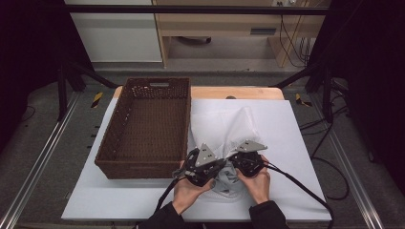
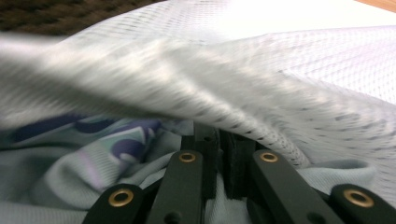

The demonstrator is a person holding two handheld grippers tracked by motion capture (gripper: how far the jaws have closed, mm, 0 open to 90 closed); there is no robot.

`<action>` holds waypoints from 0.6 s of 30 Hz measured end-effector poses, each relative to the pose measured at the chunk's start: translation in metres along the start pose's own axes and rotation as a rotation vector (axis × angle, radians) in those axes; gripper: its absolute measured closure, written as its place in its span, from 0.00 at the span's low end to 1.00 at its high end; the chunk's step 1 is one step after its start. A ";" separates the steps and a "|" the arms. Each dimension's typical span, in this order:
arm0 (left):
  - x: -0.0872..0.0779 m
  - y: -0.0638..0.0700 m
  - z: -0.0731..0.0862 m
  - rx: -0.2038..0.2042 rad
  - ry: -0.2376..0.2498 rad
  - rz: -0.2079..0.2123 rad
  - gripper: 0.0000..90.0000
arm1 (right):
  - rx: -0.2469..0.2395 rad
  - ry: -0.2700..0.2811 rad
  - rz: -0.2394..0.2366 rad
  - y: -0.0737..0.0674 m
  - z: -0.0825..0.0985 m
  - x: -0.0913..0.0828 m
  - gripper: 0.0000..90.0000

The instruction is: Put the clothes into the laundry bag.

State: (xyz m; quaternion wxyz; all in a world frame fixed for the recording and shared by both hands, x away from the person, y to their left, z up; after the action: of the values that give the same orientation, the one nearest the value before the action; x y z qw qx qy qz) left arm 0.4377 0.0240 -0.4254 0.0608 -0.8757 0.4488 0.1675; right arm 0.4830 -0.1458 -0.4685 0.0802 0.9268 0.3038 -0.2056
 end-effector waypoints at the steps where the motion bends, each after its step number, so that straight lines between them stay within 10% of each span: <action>1: 0.000 -0.001 0.004 -0.006 -0.005 -0.001 0.99 | -0.008 0.006 0.007 0.000 0.000 0.001 0.95; 18: 0.010 -0.013 0.031 -0.026 -0.058 -0.048 0.99 | -0.015 0.040 -0.104 0.000 0.007 -0.081 0.37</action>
State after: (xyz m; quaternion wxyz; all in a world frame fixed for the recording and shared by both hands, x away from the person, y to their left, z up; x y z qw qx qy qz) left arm 0.4456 0.0319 -0.4580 0.0665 -0.8817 0.4235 0.1971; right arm 0.4213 -0.1907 -0.4398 0.0700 0.9131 0.3547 -0.1885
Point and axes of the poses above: each handheld gripper's, and its own axes: x roughly forward along the jaws, z roughly out of its underside, y roughly to its right, the point moved 2 cm from there along x, roughly forward along the jaws, and after that the axes turned 11 degrees about y, right-handed, at the moved point
